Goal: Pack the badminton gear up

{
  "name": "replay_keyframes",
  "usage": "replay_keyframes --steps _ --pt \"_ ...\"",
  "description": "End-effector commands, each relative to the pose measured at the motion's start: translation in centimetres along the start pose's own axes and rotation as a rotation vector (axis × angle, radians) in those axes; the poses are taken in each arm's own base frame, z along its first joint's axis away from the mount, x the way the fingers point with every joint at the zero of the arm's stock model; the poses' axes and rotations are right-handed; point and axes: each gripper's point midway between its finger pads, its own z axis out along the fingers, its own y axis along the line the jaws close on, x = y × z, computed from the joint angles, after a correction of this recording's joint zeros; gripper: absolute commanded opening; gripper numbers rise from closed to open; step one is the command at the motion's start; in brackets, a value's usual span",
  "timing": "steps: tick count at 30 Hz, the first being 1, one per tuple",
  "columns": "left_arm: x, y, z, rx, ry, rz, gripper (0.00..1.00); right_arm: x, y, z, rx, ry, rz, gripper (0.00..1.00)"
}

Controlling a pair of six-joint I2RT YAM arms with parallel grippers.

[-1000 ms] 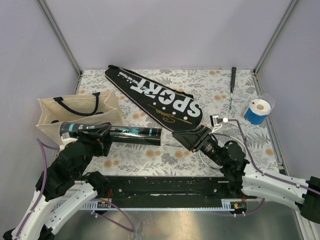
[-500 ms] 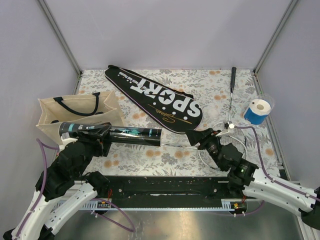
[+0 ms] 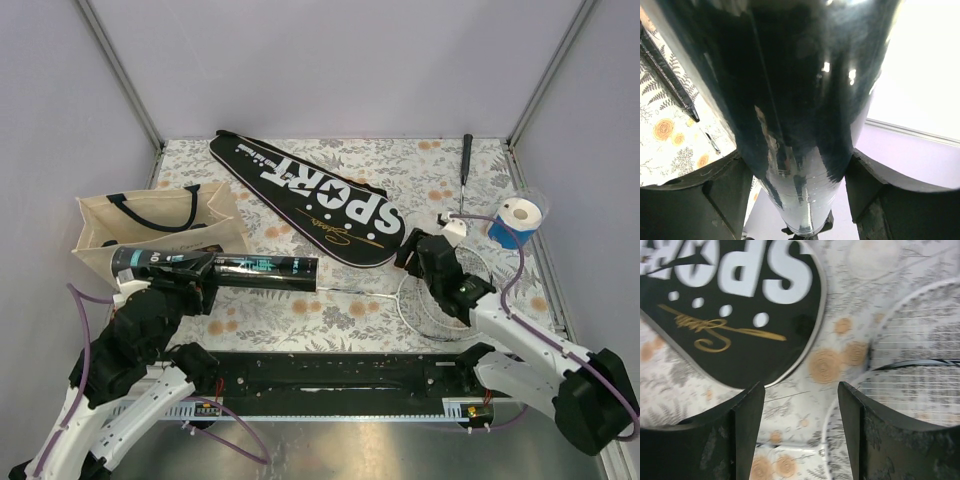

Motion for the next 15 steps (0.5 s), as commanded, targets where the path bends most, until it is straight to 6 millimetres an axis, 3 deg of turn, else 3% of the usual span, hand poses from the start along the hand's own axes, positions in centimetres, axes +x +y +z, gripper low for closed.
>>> replay_keyframes --steps 1,6,12,15 --pt "-1.0 -1.3 -0.1 0.067 -0.051 -0.004 0.22 -0.8 -2.3 1.4 0.099 0.05 0.017 0.68" --pt "-1.3 -1.2 0.1 0.064 -0.073 0.041 0.22 -4.2 -2.7 4.6 0.136 0.03 -0.019 0.61" --pt "-1.4 -0.2 0.4 0.056 -0.077 0.041 0.22 -6.4 -3.6 9.5 0.236 0.126 -0.072 0.48" --pt "-1.6 0.0 0.5 0.055 -0.09 0.051 0.22 -6.6 -3.9 11.9 0.258 0.173 -0.057 0.46"
